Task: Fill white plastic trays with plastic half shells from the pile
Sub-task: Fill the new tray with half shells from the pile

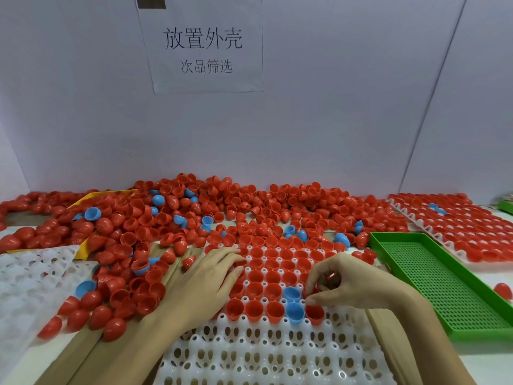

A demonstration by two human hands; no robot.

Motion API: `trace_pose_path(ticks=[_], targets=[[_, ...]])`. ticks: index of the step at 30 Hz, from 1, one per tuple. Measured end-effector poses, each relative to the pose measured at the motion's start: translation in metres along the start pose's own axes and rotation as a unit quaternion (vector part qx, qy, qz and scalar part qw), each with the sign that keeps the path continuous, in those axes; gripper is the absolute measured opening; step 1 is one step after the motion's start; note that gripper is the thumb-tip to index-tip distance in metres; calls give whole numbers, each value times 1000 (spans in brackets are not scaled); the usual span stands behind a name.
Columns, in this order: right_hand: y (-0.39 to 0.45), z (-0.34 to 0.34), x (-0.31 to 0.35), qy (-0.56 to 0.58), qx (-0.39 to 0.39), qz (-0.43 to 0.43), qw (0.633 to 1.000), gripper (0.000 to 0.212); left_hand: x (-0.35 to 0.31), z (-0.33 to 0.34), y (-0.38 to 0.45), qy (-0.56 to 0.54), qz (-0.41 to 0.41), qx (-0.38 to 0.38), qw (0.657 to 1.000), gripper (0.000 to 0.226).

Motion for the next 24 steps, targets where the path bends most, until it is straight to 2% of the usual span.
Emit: trace_pose_path(ticks=[5, 9, 12, 20, 24], targets=[[-1, -4, 2, 59, -42, -28, 997, 20, -2, -4, -1, 0, 10, -2, 1000, 39], [1, -10, -4, 95, -159, -33, 982, 37, -7, -18, 3, -35, 4, -47, 998, 33], [3, -12, -7, 81, -210, -43, 973, 41, -6, -23, 17, -88, -34, -62, 994, 28], [7, -8, -14, 85, -213, -56, 972, 44, 0, -13, 95, -10, -85, -8, 996, 31], [9, -8, -17, 82, -223, -58, 970, 41, 15, -15, 132, 32, -115, 98, 988, 24]])
Point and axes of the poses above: each hand's wrist, its own y-axis towards the middle knuckle, its own z-axis out of the palm, x = y × z, the point moved 3 cm from there along y, towards the middle knuckle, and after that the axes turned 7 degrees about -z, right-handed, at the moved point
